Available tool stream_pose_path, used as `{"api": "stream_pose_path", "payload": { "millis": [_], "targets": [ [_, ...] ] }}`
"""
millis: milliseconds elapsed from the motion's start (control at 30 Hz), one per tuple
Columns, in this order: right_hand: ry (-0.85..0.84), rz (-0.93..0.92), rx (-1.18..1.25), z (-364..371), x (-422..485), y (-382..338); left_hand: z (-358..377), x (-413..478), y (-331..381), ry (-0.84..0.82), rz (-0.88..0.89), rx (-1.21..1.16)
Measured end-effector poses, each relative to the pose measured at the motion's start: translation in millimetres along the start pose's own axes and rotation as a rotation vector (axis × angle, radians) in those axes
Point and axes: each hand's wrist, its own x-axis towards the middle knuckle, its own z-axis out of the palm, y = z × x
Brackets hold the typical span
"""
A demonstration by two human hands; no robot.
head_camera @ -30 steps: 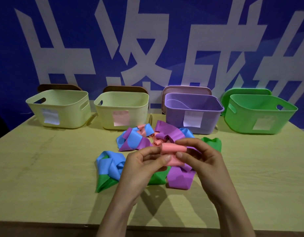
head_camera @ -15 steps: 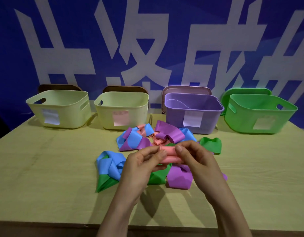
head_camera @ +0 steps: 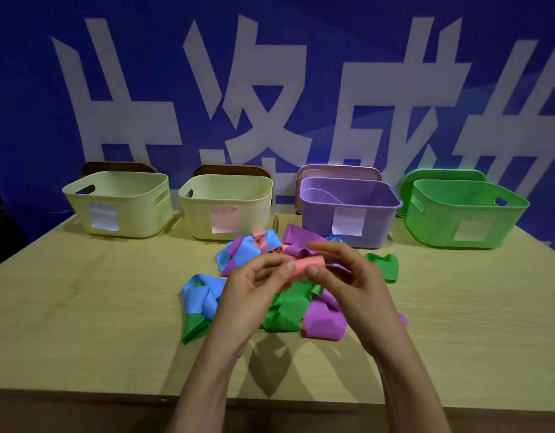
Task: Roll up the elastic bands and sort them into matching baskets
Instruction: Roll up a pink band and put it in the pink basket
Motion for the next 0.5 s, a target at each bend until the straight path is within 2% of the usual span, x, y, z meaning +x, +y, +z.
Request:
{"api": "stream_pose_path", "payload": {
  "millis": [133,233,367,500],
  "targets": [
    [0.126,0.018,0.146,1.6,-7.9,-7.1,1.7,-9.8,3.0,-0.028,0.064,-0.001],
    [0.147,0.092,0.248,4.2,-11.8,-6.6,3.0,-17.3,5.9,-0.042,0.105,-0.035],
    [0.134,0.116,0.293,15.8,-5.5,4.8,4.0,-9.9,-1.3,0.094,0.160,0.008],
    [0.141,0.112,0.340,25.3,19.9,14.6,3.4,17.0,-9.0,0.168,0.110,-0.043]
  ]
}}
